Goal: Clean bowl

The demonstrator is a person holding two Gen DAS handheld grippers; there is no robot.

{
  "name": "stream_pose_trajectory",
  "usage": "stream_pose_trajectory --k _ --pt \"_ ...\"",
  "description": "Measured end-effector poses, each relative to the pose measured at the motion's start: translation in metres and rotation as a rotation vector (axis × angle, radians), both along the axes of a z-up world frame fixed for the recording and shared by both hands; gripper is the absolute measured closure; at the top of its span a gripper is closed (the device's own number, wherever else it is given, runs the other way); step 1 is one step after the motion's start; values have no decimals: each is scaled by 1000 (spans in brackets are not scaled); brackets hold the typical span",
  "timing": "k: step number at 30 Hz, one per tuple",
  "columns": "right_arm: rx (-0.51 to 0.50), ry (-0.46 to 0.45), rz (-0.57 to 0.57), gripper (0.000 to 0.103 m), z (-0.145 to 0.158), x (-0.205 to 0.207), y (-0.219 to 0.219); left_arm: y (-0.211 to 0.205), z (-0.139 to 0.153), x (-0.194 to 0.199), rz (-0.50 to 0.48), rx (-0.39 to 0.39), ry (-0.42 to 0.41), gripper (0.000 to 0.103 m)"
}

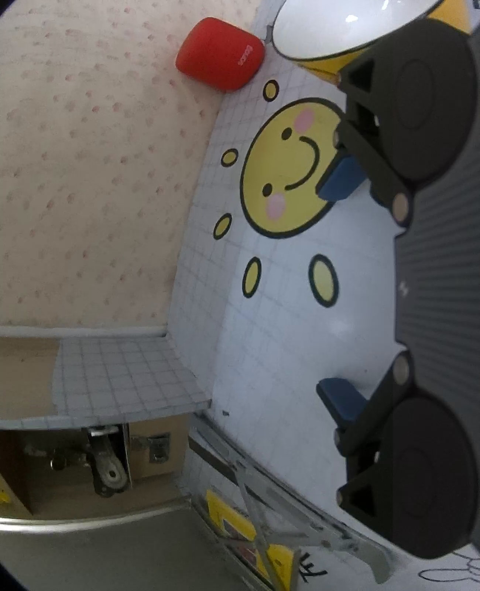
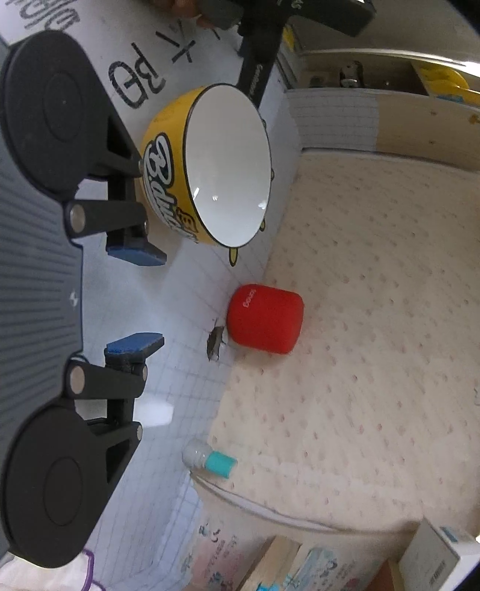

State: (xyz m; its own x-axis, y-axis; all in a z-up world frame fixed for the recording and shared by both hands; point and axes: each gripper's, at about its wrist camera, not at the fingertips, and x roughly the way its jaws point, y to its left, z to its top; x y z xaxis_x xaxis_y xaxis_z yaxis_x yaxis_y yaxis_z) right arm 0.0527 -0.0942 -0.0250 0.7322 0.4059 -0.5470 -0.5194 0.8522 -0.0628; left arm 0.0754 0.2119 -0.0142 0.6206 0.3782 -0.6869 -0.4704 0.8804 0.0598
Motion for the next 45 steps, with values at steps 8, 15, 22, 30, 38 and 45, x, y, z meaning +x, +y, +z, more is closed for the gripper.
stream_pose_trajectory --k 8,15,22,30,38,45 --pt "-5 8 5 64 -3 9 3 -12 -2 9 -39 15 22 0" --pt "-20 -2 -26 64 -1 7 -12 -33 -3 13 -87 33 38 0" --pt "-39 -17 -76 64 1 4 -29 -59 -4 14 -119 42 43 0" --pt "-40 -45 -94 63 9 -13 -37 -65 -2 0 -107 -5 23 0" --pt "-16 -57 -131 49 14 -44 -72 -104 18 -40 -138 34 -59 0" --pt "44 40 -236 44 0 -37 -104 -151 31 -69 -212 51 -85 0"
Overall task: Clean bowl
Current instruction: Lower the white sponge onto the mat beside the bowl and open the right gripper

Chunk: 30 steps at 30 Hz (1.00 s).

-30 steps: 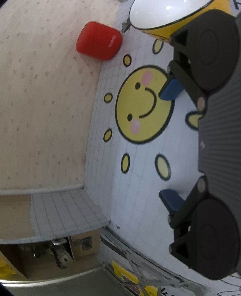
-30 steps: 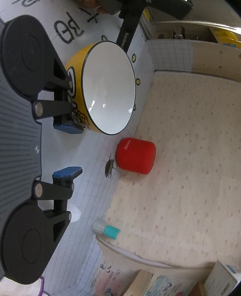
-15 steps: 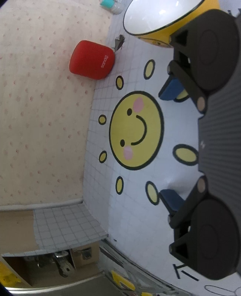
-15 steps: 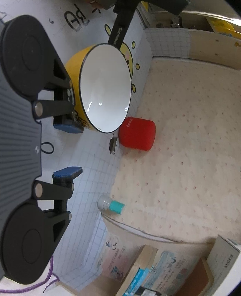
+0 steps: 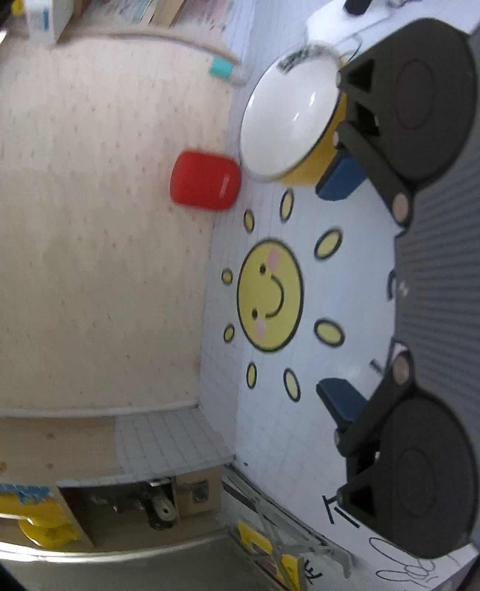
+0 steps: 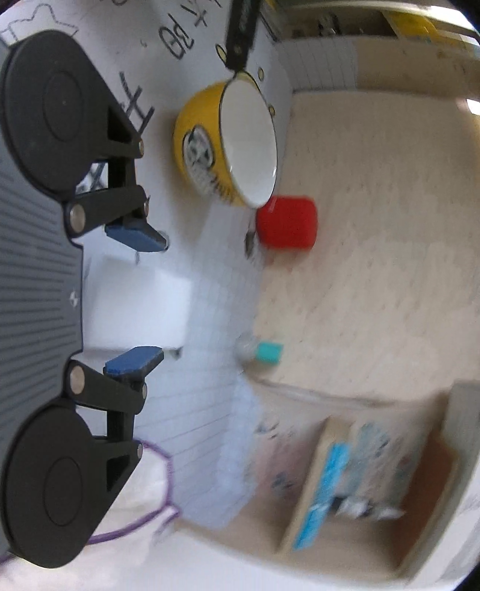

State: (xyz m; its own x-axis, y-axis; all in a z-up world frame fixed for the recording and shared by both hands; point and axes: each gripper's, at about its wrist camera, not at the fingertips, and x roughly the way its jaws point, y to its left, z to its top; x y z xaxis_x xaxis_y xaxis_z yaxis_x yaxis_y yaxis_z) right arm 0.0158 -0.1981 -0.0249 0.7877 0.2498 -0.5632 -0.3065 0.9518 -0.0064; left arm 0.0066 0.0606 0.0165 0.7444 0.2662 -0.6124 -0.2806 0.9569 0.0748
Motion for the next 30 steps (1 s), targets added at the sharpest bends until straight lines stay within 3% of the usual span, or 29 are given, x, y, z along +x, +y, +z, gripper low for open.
stream_pose_trajectory --k 9,11,13,25,30 --pt "60 60 -17 37 -11 9 -8 -30 5 -10 -62 1 -7 0" --pt "78 88 -21 38 -13 13 -9 -34 4 -11 -70 -5 -6 0" --pt "99 88 -11 48 -13 12 -11 -36 3 -13 -75 -11 -7 0" --pt "-108 -50 -39 49 4 24 25 -48 1 -18 -112 -25 -19 0" --pt "-203 -67 -39 49 2 27 39 -46 -3 -17 -111 -31 -12 0"
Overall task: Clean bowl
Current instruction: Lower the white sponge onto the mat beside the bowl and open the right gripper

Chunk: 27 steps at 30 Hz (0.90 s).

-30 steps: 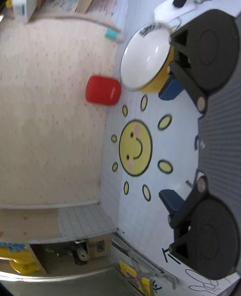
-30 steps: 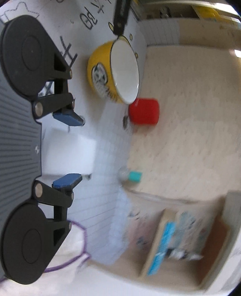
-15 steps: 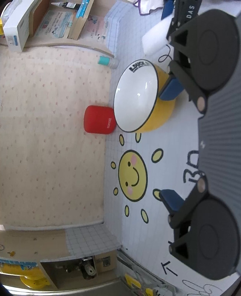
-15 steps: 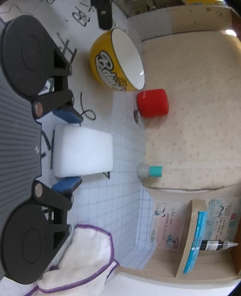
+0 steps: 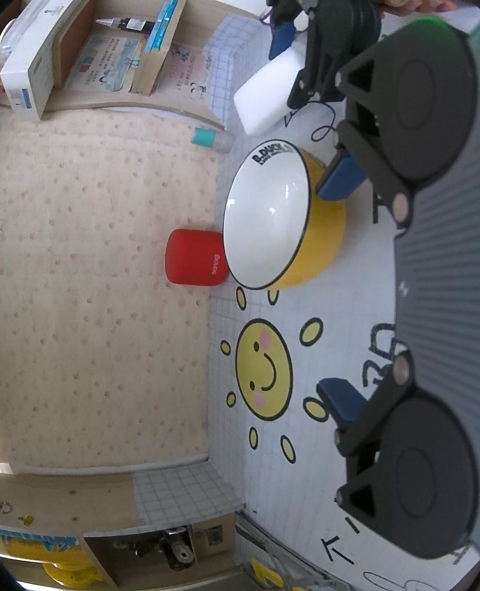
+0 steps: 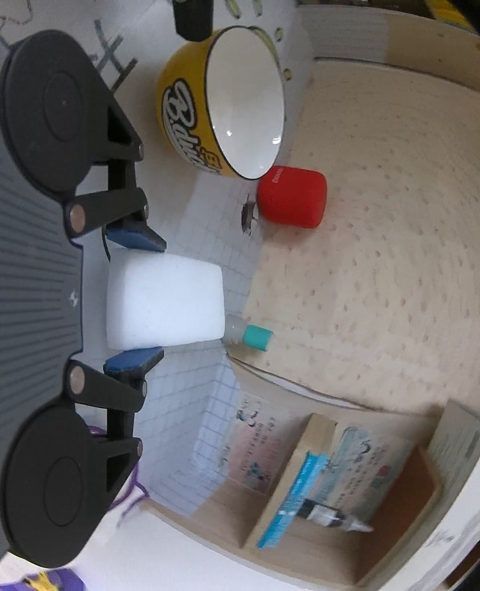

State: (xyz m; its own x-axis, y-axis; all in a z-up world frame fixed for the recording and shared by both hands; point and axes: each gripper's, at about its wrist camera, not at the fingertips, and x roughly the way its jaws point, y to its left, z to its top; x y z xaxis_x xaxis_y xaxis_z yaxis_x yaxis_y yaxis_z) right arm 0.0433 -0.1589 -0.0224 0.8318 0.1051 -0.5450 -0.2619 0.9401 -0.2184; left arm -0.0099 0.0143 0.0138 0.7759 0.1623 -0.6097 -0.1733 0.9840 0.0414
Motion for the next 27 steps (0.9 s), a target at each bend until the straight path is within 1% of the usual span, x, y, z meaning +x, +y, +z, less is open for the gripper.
stream_pose_trajectory --k 3,5,6,11,13,17,19,20,22,27 --pt "-55 -9 -17 49 -1 4 6 0 -1 1 -3 -9 2 0" --pt "-30 14 -21 49 0 7 6 0 -1 2 -9 -12 2 0" --pt "8 36 -28 49 1 10 4 0 -1 2 -11 -13 2 0" --pt "82 63 -3 47 0 9 1 -1 -2 2 -18 -26 3 0" --pt "88 63 -1 43 0 6 0 -1 -3 2 -14 -29 4 0" --pt "85 58 -11 42 2 0 -3 -2 -2 0 -4 -36 6 0" --pt "112 55 -12 34 6 -6 -7 -4 -1 -2 1 -38 8 0" --pt "119 55 -11 32 7 -7 -8 -4 -1 -3 1 -41 11 0" --pt "152 51 -12 24 12 -14 -13 -6 -1 -5 -2 -43 13 0" --pt "198 52 -12 17 17 -24 -18 -16 0 -11 -6 -18 22 0"
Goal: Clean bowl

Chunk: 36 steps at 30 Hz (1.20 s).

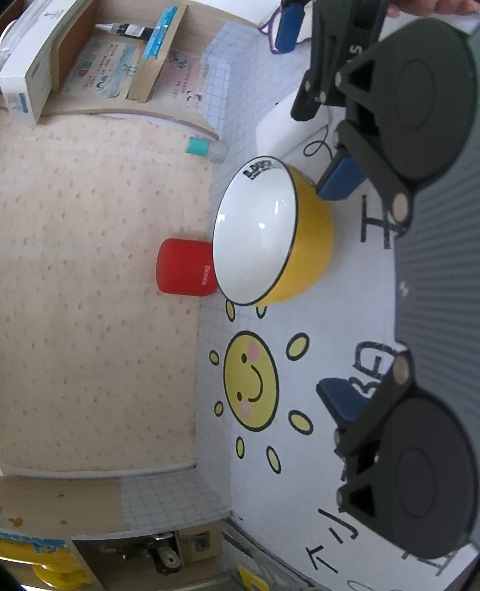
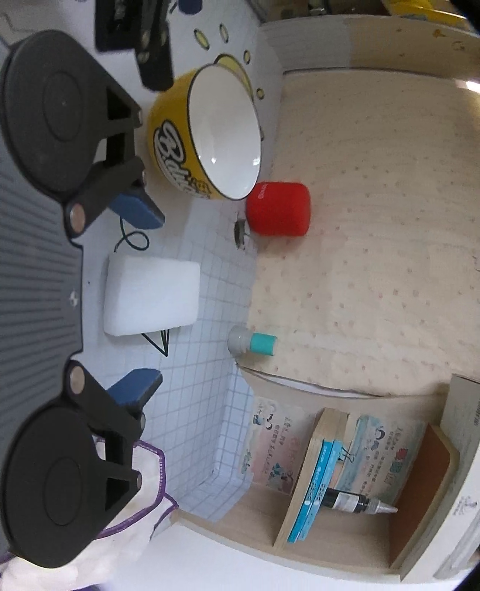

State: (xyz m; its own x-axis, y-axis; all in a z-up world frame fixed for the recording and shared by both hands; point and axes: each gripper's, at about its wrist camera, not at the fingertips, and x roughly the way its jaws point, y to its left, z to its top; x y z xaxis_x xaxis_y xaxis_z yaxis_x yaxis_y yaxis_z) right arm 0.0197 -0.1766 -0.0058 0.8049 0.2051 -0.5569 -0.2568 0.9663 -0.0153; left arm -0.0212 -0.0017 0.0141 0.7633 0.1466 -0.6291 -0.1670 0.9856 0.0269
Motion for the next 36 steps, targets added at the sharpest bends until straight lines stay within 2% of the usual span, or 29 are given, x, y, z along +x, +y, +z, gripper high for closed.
stream_pose_trajectory --k 7,16,21,28,36 --pt "78 25 -25 8 5 -9 -13 -17 1 -6 5 56 25 0" --pt "109 16 -101 0 8 -21 -33 -37 4 -11 7 110 48 0" --pt "134 18 -127 0 11 -26 -46 -48 3 -15 -10 126 53 0" --pt "114 18 -129 0 11 -32 -48 -60 2 -18 -24 142 60 0" --pt "105 26 -121 0 11 -33 -45 -59 3 -17 -17 126 68 0"
